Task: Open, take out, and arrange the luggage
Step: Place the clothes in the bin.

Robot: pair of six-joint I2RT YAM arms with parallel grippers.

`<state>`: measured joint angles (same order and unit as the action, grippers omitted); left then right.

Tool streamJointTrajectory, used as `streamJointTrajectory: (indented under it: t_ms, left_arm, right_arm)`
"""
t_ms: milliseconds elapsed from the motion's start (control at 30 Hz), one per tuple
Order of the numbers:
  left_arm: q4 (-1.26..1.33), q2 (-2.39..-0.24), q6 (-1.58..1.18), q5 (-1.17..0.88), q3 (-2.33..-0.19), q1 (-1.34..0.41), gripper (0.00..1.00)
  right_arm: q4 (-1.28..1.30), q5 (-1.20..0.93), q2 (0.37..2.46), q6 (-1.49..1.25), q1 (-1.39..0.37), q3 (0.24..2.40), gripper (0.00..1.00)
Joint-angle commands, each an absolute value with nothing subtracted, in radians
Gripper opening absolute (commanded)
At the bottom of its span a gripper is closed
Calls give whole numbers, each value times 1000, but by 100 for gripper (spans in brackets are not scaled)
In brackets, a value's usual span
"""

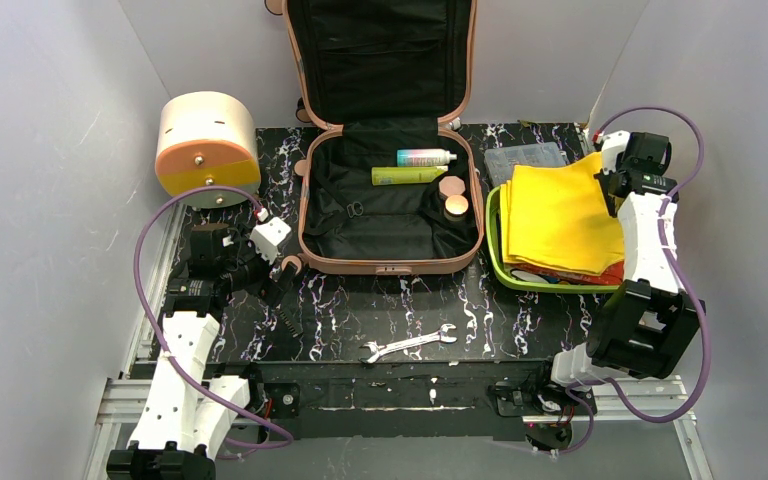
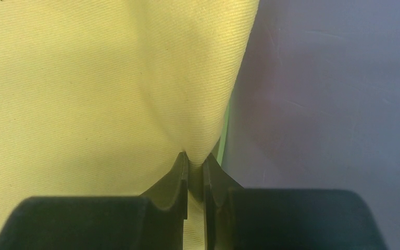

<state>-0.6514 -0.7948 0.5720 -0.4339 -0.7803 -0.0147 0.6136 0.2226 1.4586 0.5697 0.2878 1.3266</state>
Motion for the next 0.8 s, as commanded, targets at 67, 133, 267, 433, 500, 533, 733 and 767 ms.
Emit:
streamJointTrajectory:
  t_ms: [67,133,267,433,500,533,733,767]
  left_arm:
    - [-655,-788,565,-458,-779,-7,99]
    - [-655,-789,564,-462,-781,-6,99]
    - [-656,-783,563,-462,-781,-5,99]
    - [-661,-782,563,-463,-781,-2,99]
    - [-663,-784,563,-462,-783,-2,99]
    - [-664,-786,563,-462,-785,-2,99]
    - [-663,-802,575,-457,-793,-2,99]
    - [-662,-805,575,-453,-798,-2,99]
  right_arm:
    - [456,360,1406,639,314,1330,1]
    - [461,354,1417,642,314,1321,1]
    - [444,357,1442,644,314,1293,8]
    - [426,319,1436,621,314,1283,56]
    - [432,302,1419,604,314,1293,70]
    - [432,295,1408,595,314,1300,74]
    - [477,151,1335,493,314,1365,75]
    - [490,93,1316,468,314,1367,72]
